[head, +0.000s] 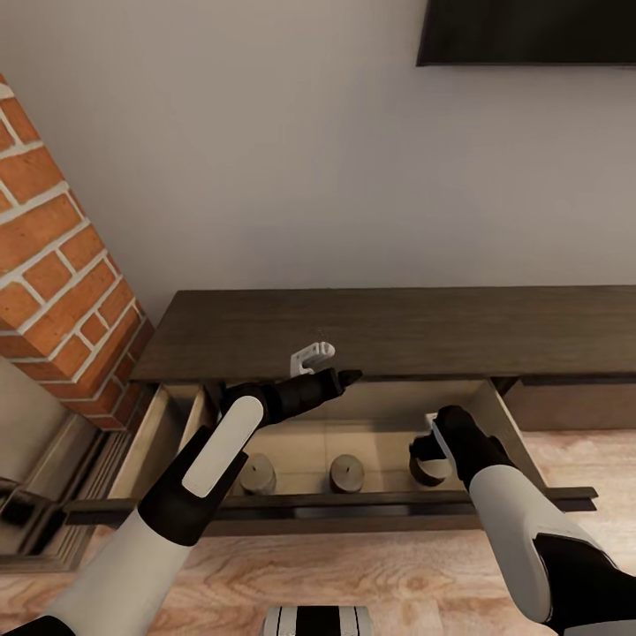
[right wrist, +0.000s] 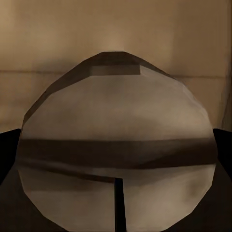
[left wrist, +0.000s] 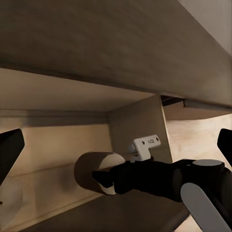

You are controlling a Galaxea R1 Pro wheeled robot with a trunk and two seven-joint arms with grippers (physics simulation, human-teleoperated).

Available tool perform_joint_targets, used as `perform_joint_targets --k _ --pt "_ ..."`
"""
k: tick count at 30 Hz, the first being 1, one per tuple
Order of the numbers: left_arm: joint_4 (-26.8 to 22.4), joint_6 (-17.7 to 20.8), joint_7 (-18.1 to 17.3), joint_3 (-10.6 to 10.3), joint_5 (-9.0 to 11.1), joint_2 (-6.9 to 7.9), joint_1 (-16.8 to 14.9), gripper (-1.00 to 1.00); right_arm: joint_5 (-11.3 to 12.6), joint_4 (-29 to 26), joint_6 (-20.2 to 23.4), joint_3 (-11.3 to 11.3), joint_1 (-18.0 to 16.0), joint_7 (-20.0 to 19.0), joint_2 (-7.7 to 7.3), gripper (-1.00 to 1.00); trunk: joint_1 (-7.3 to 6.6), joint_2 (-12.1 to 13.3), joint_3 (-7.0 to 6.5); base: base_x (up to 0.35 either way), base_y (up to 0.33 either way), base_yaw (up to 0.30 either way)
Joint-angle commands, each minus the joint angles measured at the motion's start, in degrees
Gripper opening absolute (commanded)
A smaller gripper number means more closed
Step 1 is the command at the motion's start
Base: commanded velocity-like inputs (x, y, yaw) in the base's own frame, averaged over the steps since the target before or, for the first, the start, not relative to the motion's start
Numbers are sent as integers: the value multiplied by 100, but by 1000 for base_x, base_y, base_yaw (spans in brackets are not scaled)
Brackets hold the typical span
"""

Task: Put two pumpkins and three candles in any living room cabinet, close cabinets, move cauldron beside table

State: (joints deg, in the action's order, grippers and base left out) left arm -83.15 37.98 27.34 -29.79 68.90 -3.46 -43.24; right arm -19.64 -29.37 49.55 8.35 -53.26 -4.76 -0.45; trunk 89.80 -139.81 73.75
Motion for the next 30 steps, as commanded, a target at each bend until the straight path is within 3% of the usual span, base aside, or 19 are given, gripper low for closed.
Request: perform_joint_targets --k 1,9,16,21,22,30 --pt "0 -1 0 0 1 0 0 100 8 -3 3 0 -1 20 4 -100 22 -42 18 0 0 0" --pt "0 -1 0 0 1 0 0 100 12 -8 18 -10 -9 62 9 -100 188 -344 164 0 0 0" --pt "0 -1 0 0 1 -3 0 100 17 -8 25 -14 -9 60 9 -100 206 -353 319 0 0 0" --pt "0 -1 -2 0 1 -1 0 100 21 -8 31 -7 -9 56 9 -100 206 -353 319 0 0 0" --pt "0 -1 -3 0 1 -2 0 100 21 -8 31 -4 -9 55 9 100 206 -353 319 0 0 0" --pt "0 -1 -4 3 1 1 0 100 21 -6 29 5 -9 54 9 100 206 -353 319 0 0 0"
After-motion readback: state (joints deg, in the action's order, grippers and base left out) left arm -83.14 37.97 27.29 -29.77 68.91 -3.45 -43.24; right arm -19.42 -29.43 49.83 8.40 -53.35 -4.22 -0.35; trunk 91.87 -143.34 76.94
